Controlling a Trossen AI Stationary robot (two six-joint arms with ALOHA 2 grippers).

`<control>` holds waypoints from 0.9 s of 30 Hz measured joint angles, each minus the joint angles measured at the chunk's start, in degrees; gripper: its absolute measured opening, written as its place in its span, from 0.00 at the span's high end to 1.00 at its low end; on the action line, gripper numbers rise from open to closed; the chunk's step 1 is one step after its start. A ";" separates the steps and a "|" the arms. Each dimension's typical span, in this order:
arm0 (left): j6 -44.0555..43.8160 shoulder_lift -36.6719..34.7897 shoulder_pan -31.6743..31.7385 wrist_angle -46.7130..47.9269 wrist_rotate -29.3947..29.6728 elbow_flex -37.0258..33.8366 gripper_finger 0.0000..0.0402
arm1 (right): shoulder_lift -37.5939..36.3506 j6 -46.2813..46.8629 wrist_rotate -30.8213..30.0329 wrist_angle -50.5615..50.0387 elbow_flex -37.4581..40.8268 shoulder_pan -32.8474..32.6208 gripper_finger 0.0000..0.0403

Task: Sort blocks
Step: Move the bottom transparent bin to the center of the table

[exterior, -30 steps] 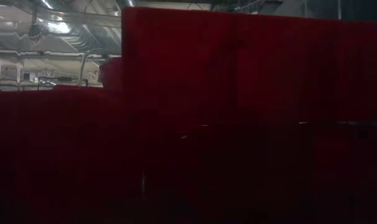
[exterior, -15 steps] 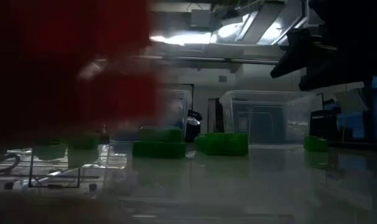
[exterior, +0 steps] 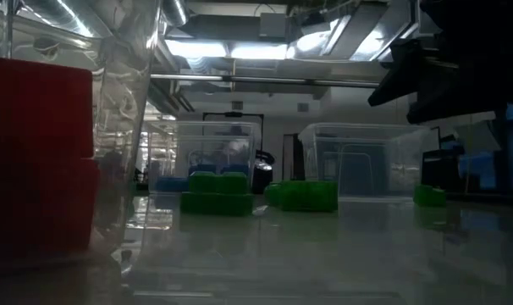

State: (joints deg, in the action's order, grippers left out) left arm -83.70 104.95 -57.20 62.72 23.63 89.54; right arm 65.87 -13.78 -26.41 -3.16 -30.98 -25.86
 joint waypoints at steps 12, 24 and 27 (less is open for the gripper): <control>9.36 -0.04 8.71 2.76 10.57 -8.15 0.53 | 0.00 0.00 0.02 0.00 0.00 0.00 0.13; 36.09 -0.07 24.01 -14.56 15.46 -15.66 0.53 | 0.02 0.00 -0.03 -0.46 0.00 0.01 0.13; 41.84 -0.04 27.37 -19.02 15.91 -16.06 0.53 | 0.02 -0.01 -0.04 -0.54 0.00 0.01 0.13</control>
State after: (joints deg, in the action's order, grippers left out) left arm -41.86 104.90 -29.83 43.70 39.54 73.47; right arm 65.89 -13.79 -26.46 -3.70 -30.98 -25.86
